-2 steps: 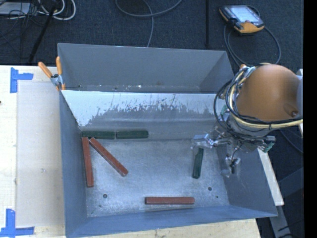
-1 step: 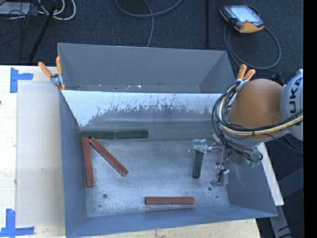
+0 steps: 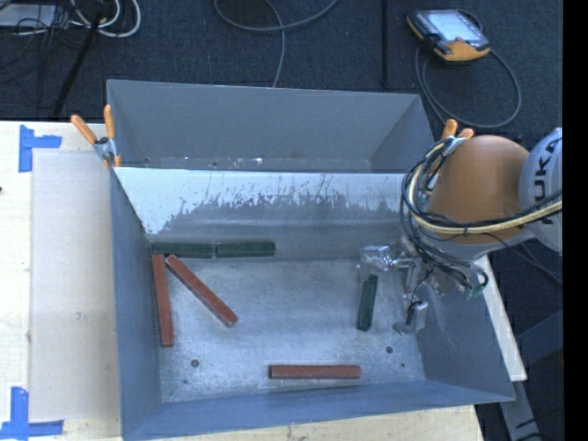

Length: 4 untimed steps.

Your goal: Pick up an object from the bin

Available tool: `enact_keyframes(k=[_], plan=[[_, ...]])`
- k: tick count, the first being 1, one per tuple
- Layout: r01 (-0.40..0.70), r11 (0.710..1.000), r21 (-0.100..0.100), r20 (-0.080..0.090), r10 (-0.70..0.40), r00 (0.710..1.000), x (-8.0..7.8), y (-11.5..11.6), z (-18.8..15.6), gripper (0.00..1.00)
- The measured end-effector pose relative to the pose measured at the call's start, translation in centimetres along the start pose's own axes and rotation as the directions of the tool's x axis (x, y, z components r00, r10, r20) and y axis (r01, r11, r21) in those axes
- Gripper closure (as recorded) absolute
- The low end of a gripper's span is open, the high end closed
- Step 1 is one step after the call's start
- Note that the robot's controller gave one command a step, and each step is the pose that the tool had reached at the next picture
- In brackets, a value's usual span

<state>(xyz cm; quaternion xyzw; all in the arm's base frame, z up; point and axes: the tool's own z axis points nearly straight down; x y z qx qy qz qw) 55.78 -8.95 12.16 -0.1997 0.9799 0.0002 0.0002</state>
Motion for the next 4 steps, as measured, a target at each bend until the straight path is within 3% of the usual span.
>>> enact_keyframes(k=[1, 2, 3, 4], plan=[[0.340, 0.940, 0.002, 0.002, -0.340, 0.940, -1.4, -1.1, 2.5, 0.00], [0.444, 0.896, -0.002, -0.002, -0.444, 0.896, 1.2, -2.7, 4.2, 1.00], [0.444, 0.896, -0.002, -0.001, -0.444, 0.896, 1.2, -2.7, 4.2, 1.00], [0.409, 0.912, -0.001, 0.001, -0.409, 0.912, 0.8, -1.2, -8.4, 1.00]])
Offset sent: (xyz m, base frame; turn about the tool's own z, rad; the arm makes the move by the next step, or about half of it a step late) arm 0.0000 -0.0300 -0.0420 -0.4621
